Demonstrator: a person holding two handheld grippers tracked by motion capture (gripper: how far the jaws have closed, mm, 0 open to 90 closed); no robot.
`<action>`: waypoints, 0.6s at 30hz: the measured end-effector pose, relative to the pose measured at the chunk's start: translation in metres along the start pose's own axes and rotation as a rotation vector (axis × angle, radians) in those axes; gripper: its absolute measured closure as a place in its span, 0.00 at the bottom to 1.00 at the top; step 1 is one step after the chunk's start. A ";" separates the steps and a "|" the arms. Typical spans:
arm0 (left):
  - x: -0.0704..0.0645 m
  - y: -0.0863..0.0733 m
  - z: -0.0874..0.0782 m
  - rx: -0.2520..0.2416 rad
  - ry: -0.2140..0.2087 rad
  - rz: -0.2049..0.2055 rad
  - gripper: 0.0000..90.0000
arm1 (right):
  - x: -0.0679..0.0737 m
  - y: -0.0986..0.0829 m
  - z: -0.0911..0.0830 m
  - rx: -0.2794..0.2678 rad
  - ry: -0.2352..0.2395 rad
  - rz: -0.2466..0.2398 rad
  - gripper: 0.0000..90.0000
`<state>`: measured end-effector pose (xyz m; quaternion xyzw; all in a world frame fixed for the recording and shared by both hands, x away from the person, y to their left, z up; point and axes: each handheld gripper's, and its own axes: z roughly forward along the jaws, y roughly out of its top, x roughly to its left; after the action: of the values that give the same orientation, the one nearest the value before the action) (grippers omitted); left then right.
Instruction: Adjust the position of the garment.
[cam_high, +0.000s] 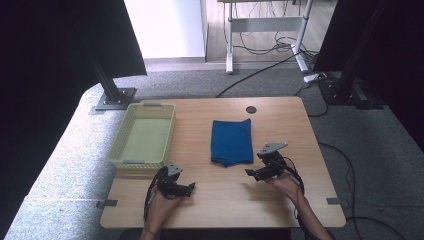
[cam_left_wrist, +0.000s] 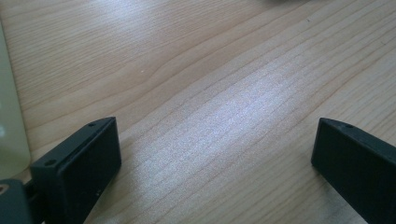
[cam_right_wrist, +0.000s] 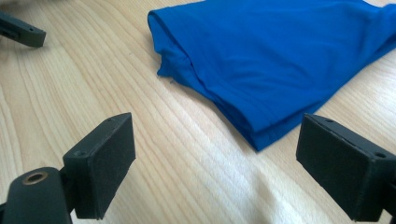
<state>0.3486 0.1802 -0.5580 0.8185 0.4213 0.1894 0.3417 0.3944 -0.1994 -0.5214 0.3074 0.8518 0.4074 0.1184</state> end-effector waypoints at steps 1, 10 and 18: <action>0.000 0.000 0.000 0.000 0.000 0.000 0.01 | 0.000 -0.002 -0.002 -0.004 0.000 0.001 0.13; 0.000 0.000 0.000 0.000 0.001 -0.001 0.01 | 0.000 -0.023 -0.016 -0.017 -0.014 0.026 0.13; 0.000 0.000 0.000 -0.001 0.002 -0.001 0.01 | -0.001 -0.045 -0.027 -0.020 -0.043 0.048 0.13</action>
<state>0.3486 0.1799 -0.5580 0.8180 0.4219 0.1900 0.3417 0.3642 -0.2385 -0.5388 0.3352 0.8374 0.4118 0.1296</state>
